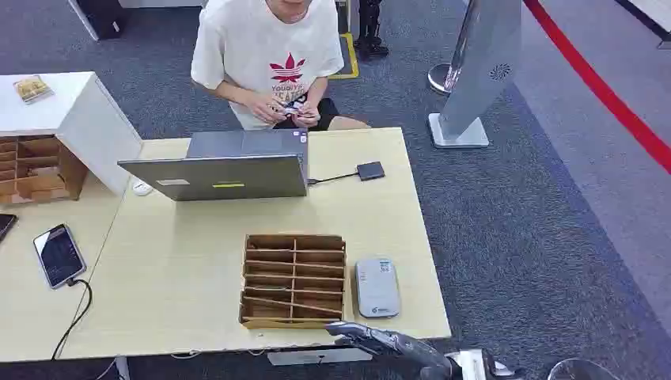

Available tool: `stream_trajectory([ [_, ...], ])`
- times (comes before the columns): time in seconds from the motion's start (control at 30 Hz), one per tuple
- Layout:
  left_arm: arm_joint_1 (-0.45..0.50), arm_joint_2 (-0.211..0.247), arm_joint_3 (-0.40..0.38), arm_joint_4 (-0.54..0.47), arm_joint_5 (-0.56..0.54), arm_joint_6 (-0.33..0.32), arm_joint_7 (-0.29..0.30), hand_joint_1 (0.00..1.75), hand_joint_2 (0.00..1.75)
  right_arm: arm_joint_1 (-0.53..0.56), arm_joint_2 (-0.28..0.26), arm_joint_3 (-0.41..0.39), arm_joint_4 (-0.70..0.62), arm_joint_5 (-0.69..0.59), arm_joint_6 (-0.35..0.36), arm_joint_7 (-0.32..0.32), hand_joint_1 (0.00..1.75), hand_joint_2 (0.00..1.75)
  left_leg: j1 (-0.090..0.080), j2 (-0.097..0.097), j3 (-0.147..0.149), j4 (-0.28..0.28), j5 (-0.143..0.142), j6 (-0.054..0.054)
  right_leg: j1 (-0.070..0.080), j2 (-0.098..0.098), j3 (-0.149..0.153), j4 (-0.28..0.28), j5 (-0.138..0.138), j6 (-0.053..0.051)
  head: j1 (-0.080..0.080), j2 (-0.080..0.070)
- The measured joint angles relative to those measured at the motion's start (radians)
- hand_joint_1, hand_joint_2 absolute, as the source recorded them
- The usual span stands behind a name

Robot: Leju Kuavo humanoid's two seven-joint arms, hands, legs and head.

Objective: Pass the card to the sensor for recognition and then transmit it.

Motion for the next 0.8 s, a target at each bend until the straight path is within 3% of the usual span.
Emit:
stream_trajectory([
  [0.8, 0.000, 0.000, 0.042, 0.000, 0.007, -0.006, 0.000, 0.00, 0.00, -0.015, 0.006, -0.001, 0.018, -0.006, -0.038, 0.020, 0.00, 1.75, 0.000, 0.000, 0.000, 0.000, 0.000, 0.000, 0.000, 0.000, 0.000, 0.000, 0.000, 0.000, 0.000, 0.000],
])
